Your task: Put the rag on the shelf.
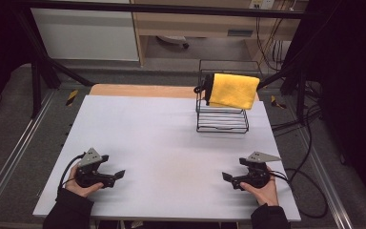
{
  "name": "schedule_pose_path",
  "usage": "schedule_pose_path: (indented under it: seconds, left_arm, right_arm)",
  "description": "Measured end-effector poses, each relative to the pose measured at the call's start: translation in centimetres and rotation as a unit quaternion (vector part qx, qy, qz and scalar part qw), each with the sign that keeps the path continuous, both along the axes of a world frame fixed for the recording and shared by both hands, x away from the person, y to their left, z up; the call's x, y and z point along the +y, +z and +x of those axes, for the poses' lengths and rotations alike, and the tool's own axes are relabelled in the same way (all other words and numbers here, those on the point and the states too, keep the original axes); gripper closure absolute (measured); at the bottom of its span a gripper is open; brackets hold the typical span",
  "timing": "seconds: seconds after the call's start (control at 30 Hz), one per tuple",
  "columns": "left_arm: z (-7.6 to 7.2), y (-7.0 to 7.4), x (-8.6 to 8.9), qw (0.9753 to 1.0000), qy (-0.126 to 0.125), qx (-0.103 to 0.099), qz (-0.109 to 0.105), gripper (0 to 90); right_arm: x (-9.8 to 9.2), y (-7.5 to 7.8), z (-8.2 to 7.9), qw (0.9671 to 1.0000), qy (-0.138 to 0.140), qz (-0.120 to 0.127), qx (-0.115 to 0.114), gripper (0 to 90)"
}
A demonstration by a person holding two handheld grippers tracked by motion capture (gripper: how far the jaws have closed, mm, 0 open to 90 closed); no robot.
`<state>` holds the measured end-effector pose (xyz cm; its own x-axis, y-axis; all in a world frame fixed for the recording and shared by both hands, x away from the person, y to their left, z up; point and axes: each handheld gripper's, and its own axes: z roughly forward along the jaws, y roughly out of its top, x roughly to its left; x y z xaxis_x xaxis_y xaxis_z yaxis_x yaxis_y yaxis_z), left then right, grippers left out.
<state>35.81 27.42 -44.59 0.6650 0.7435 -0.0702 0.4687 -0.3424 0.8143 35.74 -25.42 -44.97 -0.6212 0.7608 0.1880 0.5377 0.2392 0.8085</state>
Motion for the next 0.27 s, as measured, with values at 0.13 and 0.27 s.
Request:
schedule_pose_path:
  seconds: [0.13, 0.27]
  left_arm:
    - [-0.01, -0.21, -0.12, 1.0, -0.002, 0.002, 0.006, 8.0]
    - [0.01, -0.29, -0.08, 1.0, -0.002, 0.003, 0.006, 8.0]
  right_arm:
    - [-0.08, -0.32, 0.02, 1.0, 0.001, -0.003, 0.003, 0.7]
    - [-0.22, -0.22, -0.03, 1.0, 0.0, 0.004, 0.003, 0.7]
